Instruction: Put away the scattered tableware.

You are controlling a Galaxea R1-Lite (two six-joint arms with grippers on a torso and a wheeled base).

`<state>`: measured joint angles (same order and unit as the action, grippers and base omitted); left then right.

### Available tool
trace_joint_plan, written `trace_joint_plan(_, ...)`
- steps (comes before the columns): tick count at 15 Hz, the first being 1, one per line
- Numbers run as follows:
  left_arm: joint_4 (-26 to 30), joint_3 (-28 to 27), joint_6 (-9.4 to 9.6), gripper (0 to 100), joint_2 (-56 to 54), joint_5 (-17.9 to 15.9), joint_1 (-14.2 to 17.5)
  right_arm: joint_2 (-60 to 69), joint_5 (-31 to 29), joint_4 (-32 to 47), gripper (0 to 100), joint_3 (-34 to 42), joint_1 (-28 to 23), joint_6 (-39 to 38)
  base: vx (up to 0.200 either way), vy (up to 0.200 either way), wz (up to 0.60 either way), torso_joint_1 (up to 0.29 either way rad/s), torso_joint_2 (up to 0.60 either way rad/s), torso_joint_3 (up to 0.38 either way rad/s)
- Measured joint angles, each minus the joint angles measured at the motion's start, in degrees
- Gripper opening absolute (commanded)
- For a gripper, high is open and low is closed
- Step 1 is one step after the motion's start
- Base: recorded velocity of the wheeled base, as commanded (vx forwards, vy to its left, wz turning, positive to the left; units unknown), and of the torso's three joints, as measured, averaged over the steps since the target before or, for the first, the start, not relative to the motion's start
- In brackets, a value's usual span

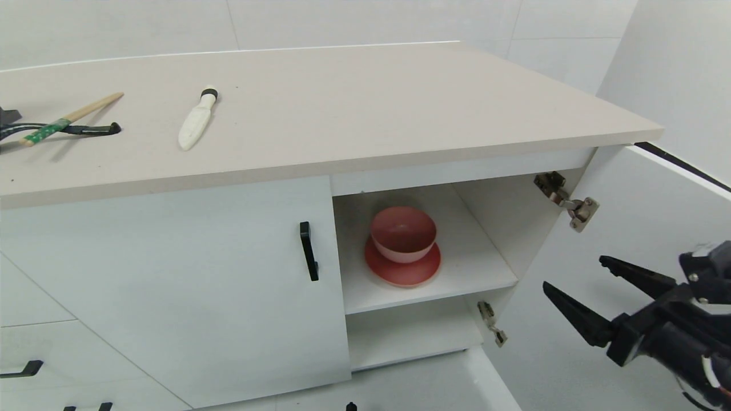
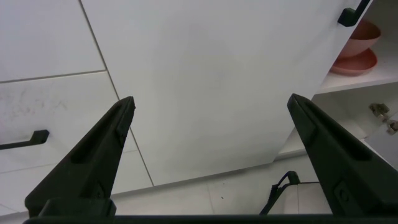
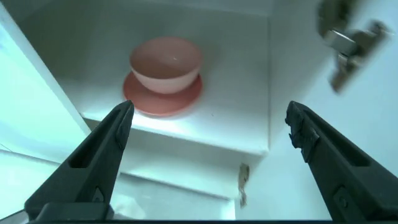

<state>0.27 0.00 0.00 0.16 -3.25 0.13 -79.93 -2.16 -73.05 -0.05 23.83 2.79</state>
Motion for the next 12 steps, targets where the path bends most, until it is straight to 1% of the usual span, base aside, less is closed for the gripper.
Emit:
trace_joint_plan(2, 0.0, 0.0, 0.00, 100, 0.0, 0.0, 0.0, 9.3, -0.5, 13.1, 100, 0.0, -0.4, -1.9, 0.000, 0.000, 0.00, 0.000, 0.00, 0.000)
trace_joint_plan(5, 0.0, 0.0, 0.02, 100, 0.0, 0.0, 0.0, 28.2, -0.8, 34.5, 100, 0.0, -2.0, -4.0, 0.000, 0.000, 0.00, 0.000, 0.00, 0.000)
trace_joint_plan(7, 0.0, 0.0, 0.07, 100, 0.0, 0.0, 0.0, 42.9, -0.5, 48.6, 100, 0.0, -5.3, -4.9, 0.000, 0.000, 0.00, 0.000, 0.00, 0.000)
trace_joint_plan(8, 0.0, 0.0, 0.07, 100, 0.0, 0.0, 0.0, 49.9, 0.4, 54.5, 100, 0.0, -7.5, -5.3, 0.000, 0.000, 0.00, 0.000, 0.00, 0.000)
trace_joint_plan(10, 0.0, 0.0, 0.02, 100, 0.0, 0.0, 0.0, 62.4, 2.0, 62.2, 100, 0.0, -11.6, -6.2, 0.000, 0.000, 0.00, 0.000, 0.00, 0.000)
trace_joint_plan(12, 0.0, 0.0, 0.02, 100, 0.0, 0.0, 0.0, 69.4, 2.6, 68.7, 100, 0.0, -14.9, -6.3, 0.000, 0.000, 0.00, 0.000, 0.00, 0.000)
